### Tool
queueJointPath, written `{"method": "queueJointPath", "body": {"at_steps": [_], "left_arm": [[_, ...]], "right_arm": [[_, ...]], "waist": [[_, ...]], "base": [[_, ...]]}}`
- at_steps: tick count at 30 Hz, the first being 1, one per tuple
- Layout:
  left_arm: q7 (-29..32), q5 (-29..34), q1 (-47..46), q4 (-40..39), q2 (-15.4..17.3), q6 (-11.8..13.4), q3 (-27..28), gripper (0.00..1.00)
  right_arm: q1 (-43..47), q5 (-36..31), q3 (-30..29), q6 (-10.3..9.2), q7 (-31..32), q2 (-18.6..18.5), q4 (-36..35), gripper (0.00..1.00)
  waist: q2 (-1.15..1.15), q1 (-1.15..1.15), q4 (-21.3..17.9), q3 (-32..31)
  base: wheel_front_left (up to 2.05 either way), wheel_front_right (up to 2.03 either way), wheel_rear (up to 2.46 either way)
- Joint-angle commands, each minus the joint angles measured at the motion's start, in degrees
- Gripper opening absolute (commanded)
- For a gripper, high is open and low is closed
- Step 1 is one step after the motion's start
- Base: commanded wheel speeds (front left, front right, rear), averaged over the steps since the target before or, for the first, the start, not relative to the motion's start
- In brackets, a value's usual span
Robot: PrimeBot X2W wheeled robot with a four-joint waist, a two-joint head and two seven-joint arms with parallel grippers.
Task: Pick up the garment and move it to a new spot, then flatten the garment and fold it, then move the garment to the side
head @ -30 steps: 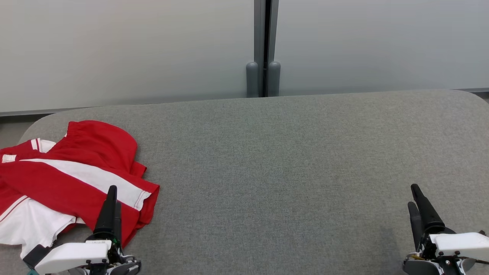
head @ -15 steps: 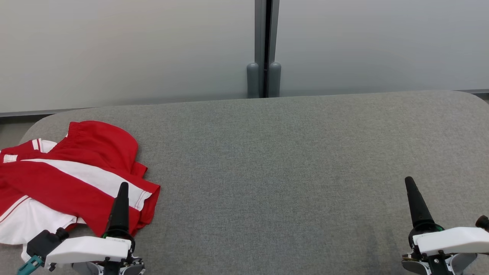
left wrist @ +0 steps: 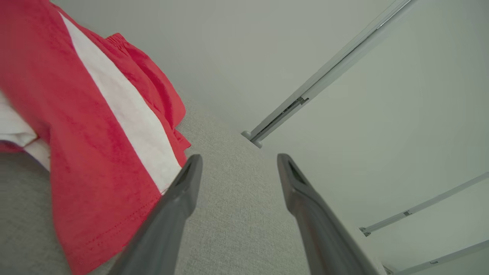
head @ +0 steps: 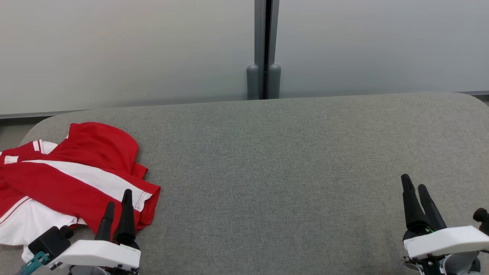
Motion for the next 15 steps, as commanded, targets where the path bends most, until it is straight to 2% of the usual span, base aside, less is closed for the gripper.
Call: {"method": "queueJointPath", "body": {"at_steps": [1, 15], "left_arm": [[-0.6, 2.37, 0.0, -0.42, 0.59, 0.34, -0.28, 1.0], [-2.93, 12.74, 1.13, -1.31, 1.33, 1.51, -0.89, 1.0]], "right_arm": [[-0.15, -2.38, 0.26, 0.09, -0.85, -0.72, -1.11, 1.0], [0.77, -12.36, 0.8, 0.09, -3.19, -1.08, -1.96, 1.0]], "waist": [[0.0, 0.0, 0.03, -0.05], [0.0, 0.0, 0.18, -0.26]], "base": [[0.0, 0.0, 0.0], [0.0, 0.0, 0.0]]}}
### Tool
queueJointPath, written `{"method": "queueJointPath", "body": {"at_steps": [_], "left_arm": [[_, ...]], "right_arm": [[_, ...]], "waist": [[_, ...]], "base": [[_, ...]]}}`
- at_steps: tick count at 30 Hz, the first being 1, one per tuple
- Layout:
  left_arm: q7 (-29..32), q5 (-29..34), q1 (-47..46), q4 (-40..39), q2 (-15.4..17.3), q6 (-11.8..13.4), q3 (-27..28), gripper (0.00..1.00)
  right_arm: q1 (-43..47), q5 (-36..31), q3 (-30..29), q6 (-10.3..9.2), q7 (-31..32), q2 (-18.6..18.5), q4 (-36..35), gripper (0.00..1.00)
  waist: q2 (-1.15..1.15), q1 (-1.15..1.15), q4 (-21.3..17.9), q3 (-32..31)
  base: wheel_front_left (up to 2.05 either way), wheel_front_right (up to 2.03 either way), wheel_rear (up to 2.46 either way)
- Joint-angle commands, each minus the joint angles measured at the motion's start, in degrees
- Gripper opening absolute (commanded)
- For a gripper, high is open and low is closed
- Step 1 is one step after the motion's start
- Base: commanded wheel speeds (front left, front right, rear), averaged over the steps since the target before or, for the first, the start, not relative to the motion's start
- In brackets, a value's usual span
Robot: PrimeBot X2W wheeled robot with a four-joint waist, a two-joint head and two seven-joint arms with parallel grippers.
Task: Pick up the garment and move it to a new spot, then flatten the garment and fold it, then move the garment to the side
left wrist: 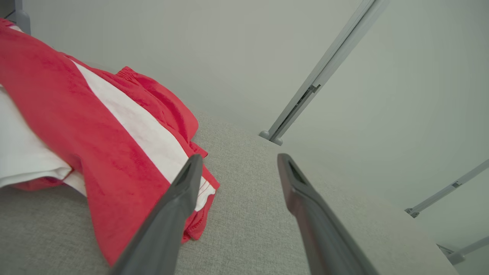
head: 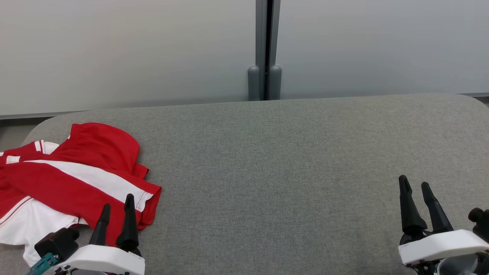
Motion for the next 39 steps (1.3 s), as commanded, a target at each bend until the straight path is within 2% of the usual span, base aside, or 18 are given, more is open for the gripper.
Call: {"method": "queueJointPath", "body": {"at_steps": [1, 20, 39], "left_arm": [[-0.56, 2.09, 0.0, -0.88, 0.58, 0.41, -0.05, 1.0], [-3.49, 14.54, 2.08, -2.19, 1.11, 1.59, -0.89, 1.0], [-5.81, 24.16, 4.21, -2.81, 1.68, 3.31, -1.18, 1.0]], "right_arm": [[-0.01, -2.19, 0.22, 0.08, -0.84, -0.74, -1.13, 1.0], [1.66, -13.58, 0.89, 0.1, -3.72, -0.65, -2.43, 1.0], [2.92, -22.57, 1.1, 0.11, -6.1, -0.36, -2.54, 1.0]], "waist": [[0.0, 0.0, -0.01, -0.03], [0.0, 0.0, -0.27, -0.3], [0.0, 0.0, 0.09, -0.5]], "base": [[0.0, 0.0, 0.0], [0.0, 0.0, 0.0], [0.0, 0.0, 0.0]]}}
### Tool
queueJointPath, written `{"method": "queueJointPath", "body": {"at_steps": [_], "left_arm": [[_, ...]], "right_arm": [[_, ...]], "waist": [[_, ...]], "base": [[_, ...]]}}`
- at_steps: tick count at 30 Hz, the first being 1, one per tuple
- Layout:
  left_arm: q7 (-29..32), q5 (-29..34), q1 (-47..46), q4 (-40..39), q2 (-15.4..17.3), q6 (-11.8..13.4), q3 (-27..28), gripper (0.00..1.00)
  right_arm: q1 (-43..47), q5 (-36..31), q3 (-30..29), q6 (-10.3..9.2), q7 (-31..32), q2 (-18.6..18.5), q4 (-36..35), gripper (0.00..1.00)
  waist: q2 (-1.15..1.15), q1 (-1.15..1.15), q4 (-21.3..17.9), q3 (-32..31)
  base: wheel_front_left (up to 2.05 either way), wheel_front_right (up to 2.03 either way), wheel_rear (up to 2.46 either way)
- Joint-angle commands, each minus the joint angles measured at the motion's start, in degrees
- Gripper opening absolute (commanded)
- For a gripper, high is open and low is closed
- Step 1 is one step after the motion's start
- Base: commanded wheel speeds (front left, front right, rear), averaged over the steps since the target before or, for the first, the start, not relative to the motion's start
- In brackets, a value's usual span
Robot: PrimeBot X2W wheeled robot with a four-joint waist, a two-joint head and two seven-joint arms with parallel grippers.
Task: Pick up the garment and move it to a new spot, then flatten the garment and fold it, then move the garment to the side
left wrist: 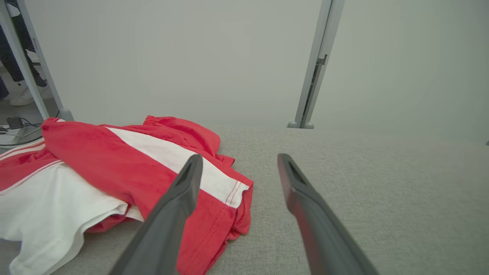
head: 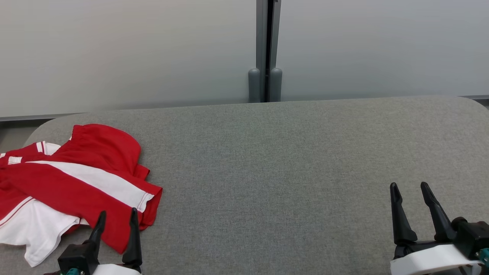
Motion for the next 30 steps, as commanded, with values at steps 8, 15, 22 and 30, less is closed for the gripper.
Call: {"method": "queueJointPath", "body": {"at_steps": [8, 15, 22, 30], "left_arm": [[-1.28, 4.57, 0.5, -0.6, 0.64, 0.53, -0.62, 1.0], [-2.02, 7.26, 1.04, -0.08, 0.75, 0.34, -1.16, 1.0], [-2.76, 9.88, 1.45, 0.21, 1.08, -0.41, -2.13, 1.0], [-3.33, 11.28, 1.91, 0.05, 1.24, -1.71, -2.66, 1.0]], "right_arm": [[0.88, -3.18, -0.96, 0.11, -1.44, 0.24, -0.07, 1.0], [1.41, -5.33, -1.4, 0.11, -2.23, 0.7, 0.33, 1.0], [1.9, -7.09, -2.02, 0.12, -2.95, 1.13, 0.75, 1.0], [2.4, -8.85, -2.34, 0.12, -3.6, 1.38, 0.97, 1.0]], "waist": [[0.0, 0.0, 0.22, 0.0], [0.0, 0.0, 0.24, -0.08], [0.0, 0.0, 0.19, -0.12], [0.0, 0.0, 0.07, -0.13]], "base": [[0.0, 0.0, 0.0], [0.0, 0.0, 0.0], [0.0, 0.0, 0.0], [0.0, 0.0, 0.0]]}}
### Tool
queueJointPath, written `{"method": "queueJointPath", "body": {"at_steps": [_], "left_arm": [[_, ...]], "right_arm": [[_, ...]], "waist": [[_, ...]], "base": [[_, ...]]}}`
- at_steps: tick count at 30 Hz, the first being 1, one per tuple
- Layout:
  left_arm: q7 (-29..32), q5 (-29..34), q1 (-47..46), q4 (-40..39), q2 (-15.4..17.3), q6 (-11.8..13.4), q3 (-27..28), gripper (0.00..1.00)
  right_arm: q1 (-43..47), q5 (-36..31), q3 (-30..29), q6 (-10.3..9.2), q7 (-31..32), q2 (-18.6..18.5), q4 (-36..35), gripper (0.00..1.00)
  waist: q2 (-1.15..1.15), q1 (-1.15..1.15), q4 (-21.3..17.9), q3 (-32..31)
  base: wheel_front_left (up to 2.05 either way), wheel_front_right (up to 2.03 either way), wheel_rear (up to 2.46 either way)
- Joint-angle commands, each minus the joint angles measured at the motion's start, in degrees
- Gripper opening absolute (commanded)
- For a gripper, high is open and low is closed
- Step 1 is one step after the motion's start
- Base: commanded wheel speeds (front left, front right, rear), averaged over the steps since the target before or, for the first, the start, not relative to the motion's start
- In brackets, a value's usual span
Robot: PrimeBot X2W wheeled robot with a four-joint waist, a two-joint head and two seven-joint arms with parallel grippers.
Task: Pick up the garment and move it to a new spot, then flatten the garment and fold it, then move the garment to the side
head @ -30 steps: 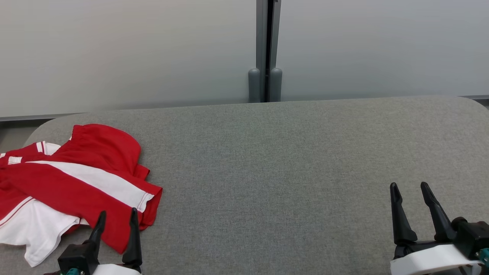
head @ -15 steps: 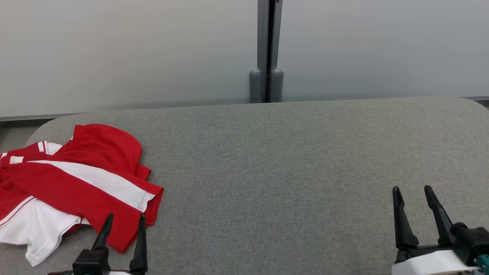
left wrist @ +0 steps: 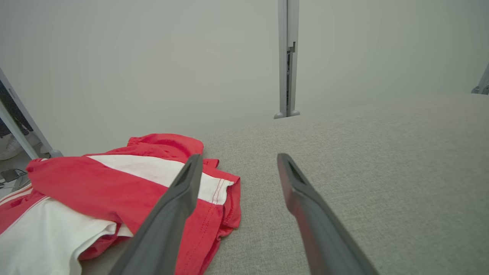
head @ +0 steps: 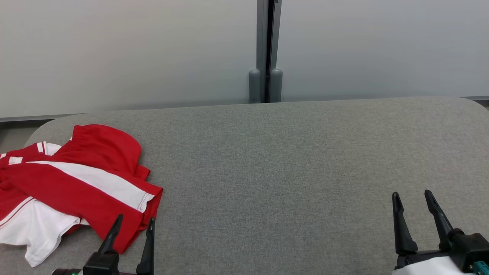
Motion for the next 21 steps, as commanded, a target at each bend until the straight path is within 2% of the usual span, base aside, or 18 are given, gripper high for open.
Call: {"method": "queueJointPath", "body": {"at_steps": [1, 21], "left_arm": [[-0.1, -0.1, 0.6, -0.21, 0.32, -0.36, 0.19, 1.0], [-0.07, -2.79, -0.16, 1.45, -0.39, -2.08, 1.62, 1.0]], "right_arm": [[0.38, 0.18, -0.32, 0.12, -0.37, -0.06, 0.22, 1.0], [0.48, 1.16, -0.81, 0.12, -0.35, 0.06, 1.04, 1.0]], "waist": [[0.0, 0.0, -0.03, 0.0], [0.0, 0.0, -0.15, 0.07]], "base": [[0.0, 0.0, 0.0], [0.0, 0.0, 0.0]]}}
